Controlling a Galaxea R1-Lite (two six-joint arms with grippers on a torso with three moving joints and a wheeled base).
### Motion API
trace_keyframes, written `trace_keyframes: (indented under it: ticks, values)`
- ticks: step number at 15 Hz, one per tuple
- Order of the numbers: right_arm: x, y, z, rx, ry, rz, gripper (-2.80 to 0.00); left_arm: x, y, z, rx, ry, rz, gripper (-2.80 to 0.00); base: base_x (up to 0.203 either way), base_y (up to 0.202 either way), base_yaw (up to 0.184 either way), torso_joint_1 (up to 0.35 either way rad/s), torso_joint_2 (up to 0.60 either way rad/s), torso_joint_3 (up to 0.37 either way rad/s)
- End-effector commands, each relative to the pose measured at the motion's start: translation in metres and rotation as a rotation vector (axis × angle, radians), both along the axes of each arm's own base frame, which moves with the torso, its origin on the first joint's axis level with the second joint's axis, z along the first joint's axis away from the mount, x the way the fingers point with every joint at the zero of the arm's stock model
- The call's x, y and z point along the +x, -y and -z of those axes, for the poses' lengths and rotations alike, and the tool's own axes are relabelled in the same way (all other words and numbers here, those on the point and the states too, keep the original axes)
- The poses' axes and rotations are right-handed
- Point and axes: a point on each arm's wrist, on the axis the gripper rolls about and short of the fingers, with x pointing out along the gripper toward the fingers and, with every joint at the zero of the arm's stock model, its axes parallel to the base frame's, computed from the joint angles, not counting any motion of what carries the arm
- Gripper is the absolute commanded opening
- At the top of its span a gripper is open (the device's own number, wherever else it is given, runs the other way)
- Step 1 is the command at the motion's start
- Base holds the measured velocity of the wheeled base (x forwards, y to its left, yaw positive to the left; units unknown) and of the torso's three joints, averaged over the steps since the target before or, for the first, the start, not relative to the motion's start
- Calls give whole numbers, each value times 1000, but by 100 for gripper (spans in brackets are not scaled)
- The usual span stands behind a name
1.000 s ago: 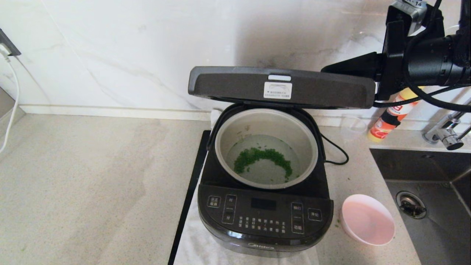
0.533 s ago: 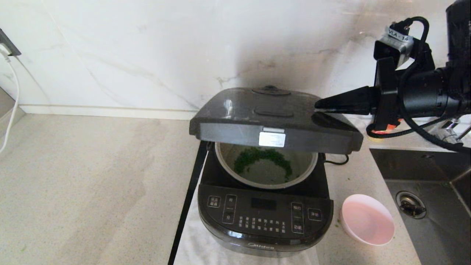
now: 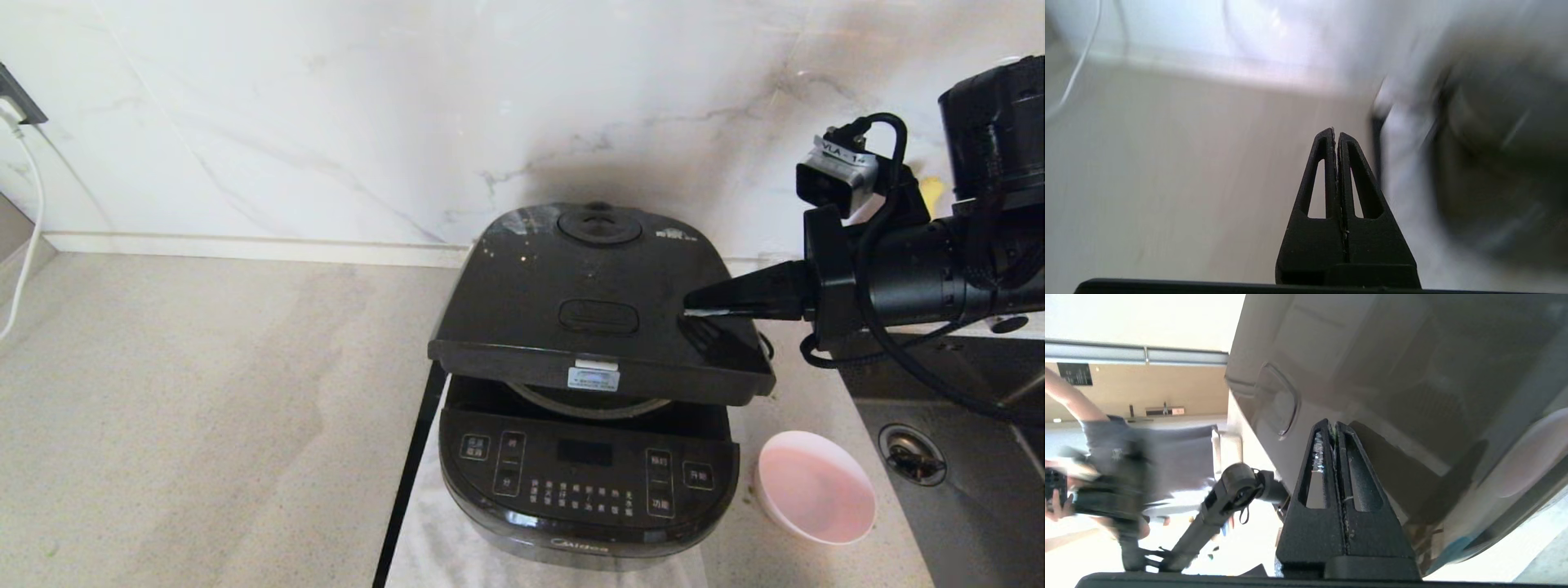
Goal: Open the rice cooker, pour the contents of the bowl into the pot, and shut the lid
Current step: Close the rice cooker
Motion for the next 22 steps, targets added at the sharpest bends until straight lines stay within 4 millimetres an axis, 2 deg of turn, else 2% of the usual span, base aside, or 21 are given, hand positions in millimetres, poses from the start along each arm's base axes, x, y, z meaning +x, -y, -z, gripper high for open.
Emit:
trace_keyframes:
  ticks: [1, 4, 5, 7, 10, 12, 13, 16, 22]
  values:
    - [-3, -1, 2, 0, -8, -9, -280, 60, 2, -82, -73, -68, 38, -280, 0, 0, 0, 0, 0, 0]
    - [-5, -5, 7, -9, -26, -24, -280, 124, 8, -160, -239, -90, 197, -280, 0, 0, 0, 0, 0, 0]
    - [-4, -6, 9, -11, -32, -29, -280, 150, 13, -174, -311, -143, 275, -280, 0, 0, 0, 0, 0, 0]
    - [-1, -10, 13, -16, -42, -39, -280, 207, 26, -179, -472, -325, 455, -280, 0, 0, 0, 0, 0, 0]
    - [0, -13, 14, -10, -23, -45, -280, 284, 54, -154, -655, -607, 630, -280, 0, 0, 0, 0, 0, 0]
    - [1, -13, 18, -11, -26, -44, -280, 318, 78, -132, -723, -744, 700, -280, 0, 0, 0, 0, 0, 0]
    - [0, -13, 21, -14, -31, -44, -280, 327, 87, -127, -769, -776, 757, -280, 0, 0, 0, 0, 0, 0]
    - [0, -13, 28, -17, -36, -44, -280, 341, 97, -109, -841, -869, 885, -280, 0, 0, 0, 0, 0, 0]
    - [1, -15, 37, -24, -53, -49, -280, 373, 131, -56, -836, -1026, 877, -280, 0, 0, 0, 0, 0, 0]
